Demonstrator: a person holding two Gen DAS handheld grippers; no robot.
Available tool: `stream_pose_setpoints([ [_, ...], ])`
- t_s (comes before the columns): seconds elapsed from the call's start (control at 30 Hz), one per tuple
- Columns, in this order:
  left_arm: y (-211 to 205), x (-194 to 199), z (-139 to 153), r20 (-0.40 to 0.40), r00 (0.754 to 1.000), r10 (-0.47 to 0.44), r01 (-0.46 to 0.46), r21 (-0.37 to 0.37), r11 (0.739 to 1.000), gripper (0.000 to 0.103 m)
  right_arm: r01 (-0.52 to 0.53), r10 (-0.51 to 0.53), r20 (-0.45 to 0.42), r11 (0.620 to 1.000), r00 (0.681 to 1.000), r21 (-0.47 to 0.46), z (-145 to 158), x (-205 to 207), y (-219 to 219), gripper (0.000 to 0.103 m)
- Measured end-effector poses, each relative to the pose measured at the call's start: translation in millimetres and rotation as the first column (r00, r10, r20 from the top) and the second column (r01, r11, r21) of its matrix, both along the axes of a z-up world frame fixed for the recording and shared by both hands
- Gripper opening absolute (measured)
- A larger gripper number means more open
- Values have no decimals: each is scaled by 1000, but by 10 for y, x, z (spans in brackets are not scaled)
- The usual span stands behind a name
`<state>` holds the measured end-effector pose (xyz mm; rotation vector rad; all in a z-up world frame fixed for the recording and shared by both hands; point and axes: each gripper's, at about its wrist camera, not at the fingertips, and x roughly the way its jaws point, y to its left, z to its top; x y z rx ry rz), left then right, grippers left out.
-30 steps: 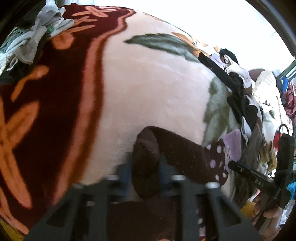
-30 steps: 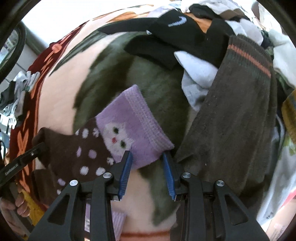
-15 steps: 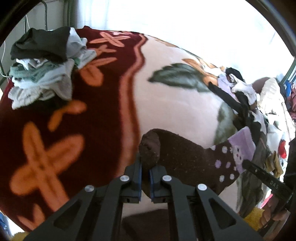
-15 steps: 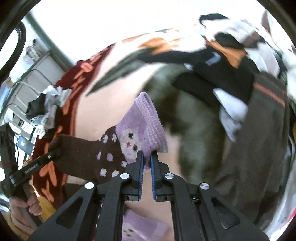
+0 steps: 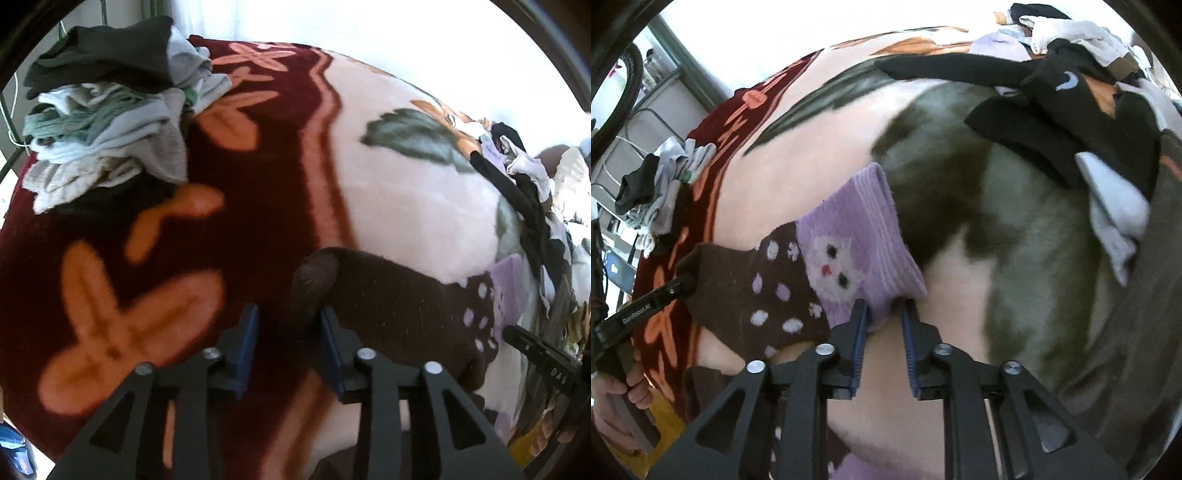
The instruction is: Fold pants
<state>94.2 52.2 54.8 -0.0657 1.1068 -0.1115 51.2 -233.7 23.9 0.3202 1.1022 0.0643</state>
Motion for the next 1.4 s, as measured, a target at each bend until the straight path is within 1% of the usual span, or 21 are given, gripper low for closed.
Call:
stream_pose_setpoints([
  [0.03, 22, -25, 23, 3, 1000, 4, -4, 3, 1000, 43, 0, 0, 7, 1000, 1000, -10, 39, -28, -7, 27],
  [0.1, 64, -84, 75, 4, 1000, 19, -19, 28, 999, 48, 3, -2, 22, 1000, 1000, -16, 124, -114, -20, 27],
  [0.17, 101, -141, 113, 2, 1000, 20, -20, 26, 999, 48, -14, 14, 32, 1000, 999, 7, 205, -196, -7, 27],
  [0.27, 147, -263, 160, -10, 1000, 18, -18, 3, 1000, 48, -64, 63, 33, 998, 997, 18, 273, -289, 76, 27],
  [0.37, 166, -424, 209, -13, 1000, 10, -10, -27, 1000, 49, -116, 116, 3, 993, 993, 33, 247, -401, 189, 27],
  [0.47, 138, -560, 223, -27, 999, -19, 18, -44, 999, 52, -146, 148, -19, 987, 989, 70, 191, -488, 246, 27],
  [0.53, 104, -619, 192, -50, 998, -40, 36, -64, 997, 52, -160, 163, -31, 984, 986, 75, 149, -481, 320, 27],
  [0.63, 75, -699, 119, -87, 995, -49, 41, -100, 994, 52, -181, 186, -57, 979, 981, 92, 95, -455, 395, 27],
  [0.77, 56, -783, 21, -119, 991, -62, 49, -105, 993, 52, -232, 244, -95, 965, 965, 119, 13, -409, 505, 27],
  [0.83, 30, -805, -47, -153, 985, -81, 65, -104, 992, 52, -265, 277, -114, 958, 954, 114, -18, -389, 564, 27],
  [0.87, 9, -804, -93, -180, 980, -91, 75, -93, 993, 52, -279, 292, -126, 954, 948, 107, -34, -382, 588, 28],
  [0.93, -10, -804, -149, -205, 974, -99, 84, -81, 993, 52, -309, 319, -153, 947, 935, 88, -60, -368, 631, 28],
  [1.03, -10, -784, -195, -216, 972, -92, 74, -87, 993, 52, -340, 347, -183, 938, 920, 70, -105, -344, 666, 31],
  [1.17, -6, -743, -206, -219, 971, -96, 77, -97, 992, 52, -377, 377, -216, 925, 901, 45, -173, -298, 726, 31],
  [1.27, -7, -738, -211, -209, 973, -103, 83, -101, 991, 52, -392, 390, -223, 919, 894, 36, -211, -263, 771, 31],
  [1.33, -12, -759, -225, -196, 976, -98, 81, -91, 993, 48, -394, 392, -220, 918, 893, 36, -237, -254, 784, 31],
  [1.37, -18, -770, -228, -190, 977, -95, 80, -82, 993, 42, -388, 387, -217, 921, 896, 39, -244, -256, 782, 32],
  [1.4, -31, -780, -229, -183, 978, -96, 83, -78, 994, 35, -374, 375, -209, 926, 903, 46, -244, -268, 769, 32],
])
